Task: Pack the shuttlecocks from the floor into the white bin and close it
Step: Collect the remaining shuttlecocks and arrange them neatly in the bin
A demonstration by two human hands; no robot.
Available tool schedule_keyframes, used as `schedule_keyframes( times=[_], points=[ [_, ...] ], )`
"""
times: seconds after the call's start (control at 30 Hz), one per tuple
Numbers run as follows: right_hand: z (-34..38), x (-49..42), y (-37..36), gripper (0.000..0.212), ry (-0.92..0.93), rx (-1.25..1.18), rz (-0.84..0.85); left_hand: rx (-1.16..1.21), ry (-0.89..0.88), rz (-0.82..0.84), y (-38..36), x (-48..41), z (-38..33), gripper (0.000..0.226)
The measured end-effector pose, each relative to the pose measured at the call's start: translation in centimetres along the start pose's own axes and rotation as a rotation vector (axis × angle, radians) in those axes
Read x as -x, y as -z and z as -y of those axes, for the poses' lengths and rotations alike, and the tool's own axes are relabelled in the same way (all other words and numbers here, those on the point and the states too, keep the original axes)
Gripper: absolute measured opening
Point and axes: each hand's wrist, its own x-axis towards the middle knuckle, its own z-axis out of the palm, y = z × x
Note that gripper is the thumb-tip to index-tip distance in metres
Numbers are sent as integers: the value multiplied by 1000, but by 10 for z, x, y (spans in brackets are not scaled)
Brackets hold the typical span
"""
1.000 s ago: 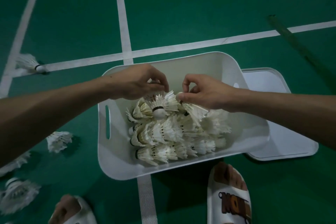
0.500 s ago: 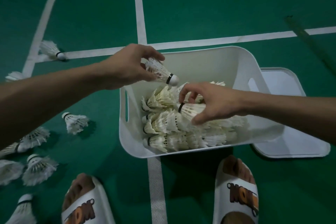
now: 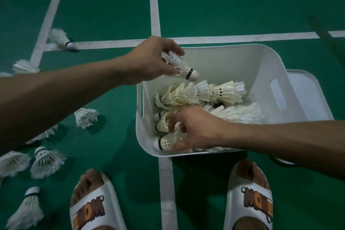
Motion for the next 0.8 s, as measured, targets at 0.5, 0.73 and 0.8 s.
schedule_keyframes(
  times=[0.5,0.73,0.8],
  points=[
    [0,-13,-10,34,15,-24,14,47,-14,42,-2,-11,12,47],
    [-6,-17,-16,33,-29,-81,-7,58,-11,45,2,-8,20,46],
    [-6,-16,-22,33,20,-65,22,57,-13,51,2,-9,21,48]
  ],
)
